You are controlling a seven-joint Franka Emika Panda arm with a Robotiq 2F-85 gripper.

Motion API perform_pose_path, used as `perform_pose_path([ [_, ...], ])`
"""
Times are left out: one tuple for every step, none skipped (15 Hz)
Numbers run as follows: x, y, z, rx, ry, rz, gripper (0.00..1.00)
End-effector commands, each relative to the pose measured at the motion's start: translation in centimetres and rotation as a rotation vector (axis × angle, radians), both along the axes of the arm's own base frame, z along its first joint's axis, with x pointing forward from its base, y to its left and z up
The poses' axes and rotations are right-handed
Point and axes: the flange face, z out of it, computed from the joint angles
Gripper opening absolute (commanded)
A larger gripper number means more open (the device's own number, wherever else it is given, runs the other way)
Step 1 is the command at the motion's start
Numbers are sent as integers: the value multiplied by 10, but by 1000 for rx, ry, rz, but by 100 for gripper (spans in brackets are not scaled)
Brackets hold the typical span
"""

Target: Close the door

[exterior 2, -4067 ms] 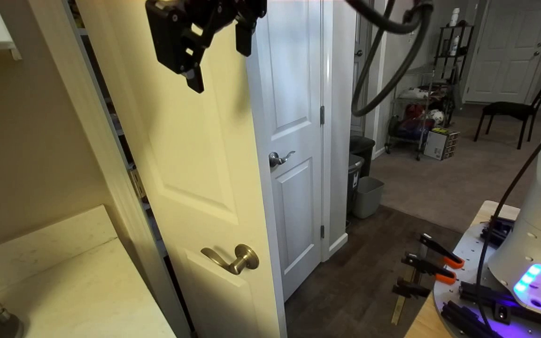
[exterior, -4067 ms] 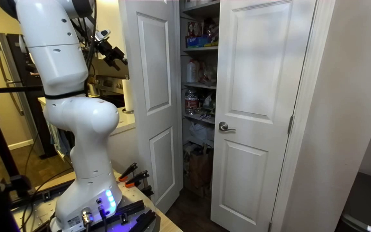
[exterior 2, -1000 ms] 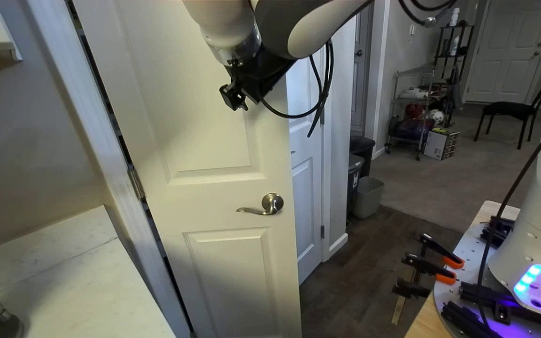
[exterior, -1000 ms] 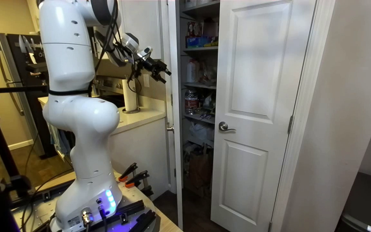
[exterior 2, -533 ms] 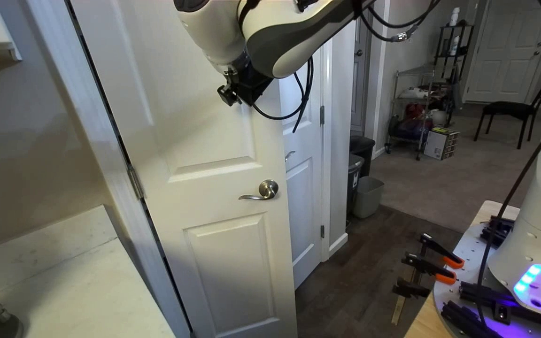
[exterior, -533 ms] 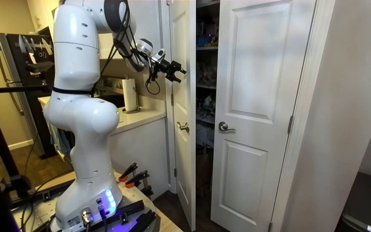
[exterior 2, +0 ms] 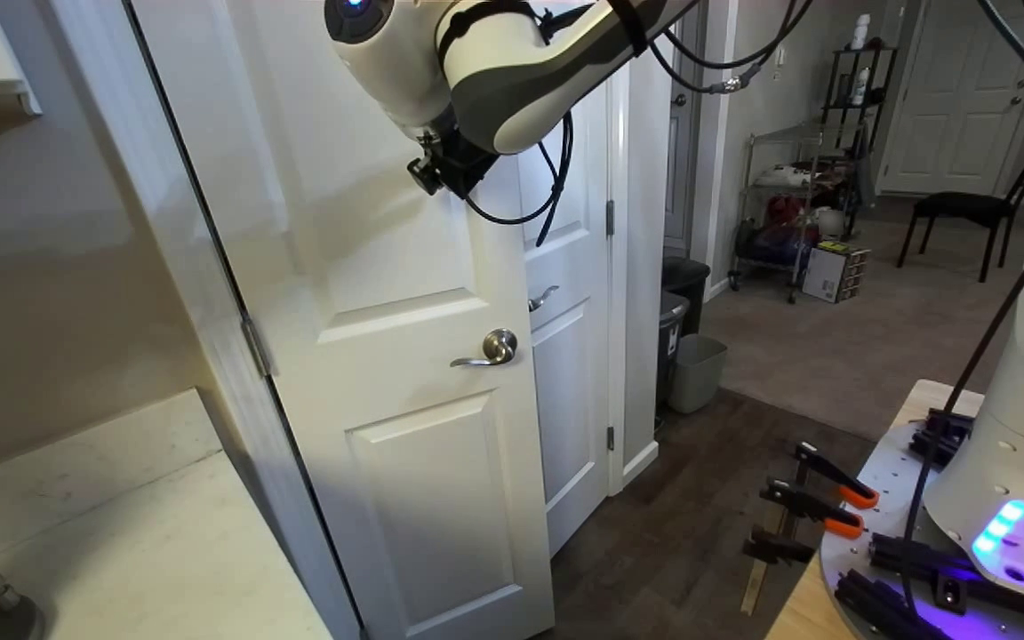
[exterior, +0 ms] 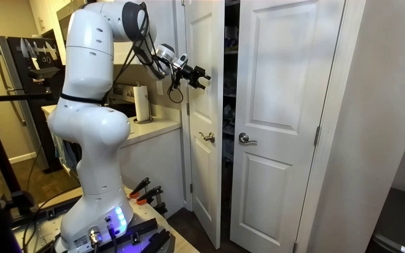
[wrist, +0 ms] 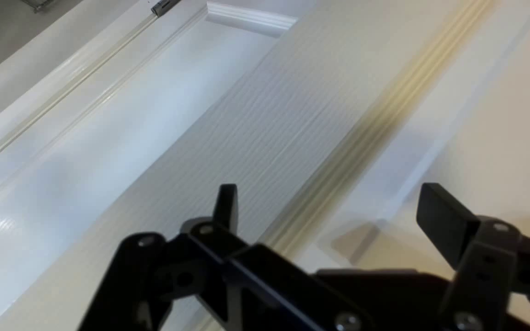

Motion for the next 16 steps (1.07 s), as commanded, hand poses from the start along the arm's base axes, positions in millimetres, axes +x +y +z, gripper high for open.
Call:
perform_pose_path([
  [26, -15, -1, -8, -4, 10, 100],
  [33, -18, -2, -9, 0, 12, 100],
  [37, -18, -4, -11, 5, 14, 100],
  [43, -17, -6, -15, 8, 18, 100],
  [47, -17, -6, -16, 10, 21, 100],
  [54, -17, -8, -24, 18, 24, 100],
  [59, -17, -9, -28, 25, 27, 100],
  [65, -17, -9, -35, 33, 34, 100],
  [70, -16, -10, -40, 38, 39, 100],
  [76, -16, -11, -46, 46, 47, 100],
  [80, -15, -13, -55, 54, 53, 100],
  [85, -15, -14, -64, 64, 58, 100],
  [89, -15, -15, -68, 70, 60, 100],
  [92, -15, -16, -75, 75, 60, 100],
  [95, -15, -16, -79, 78, 63, 100],
  [98, -15, -15, -82, 78, 61, 100],
])
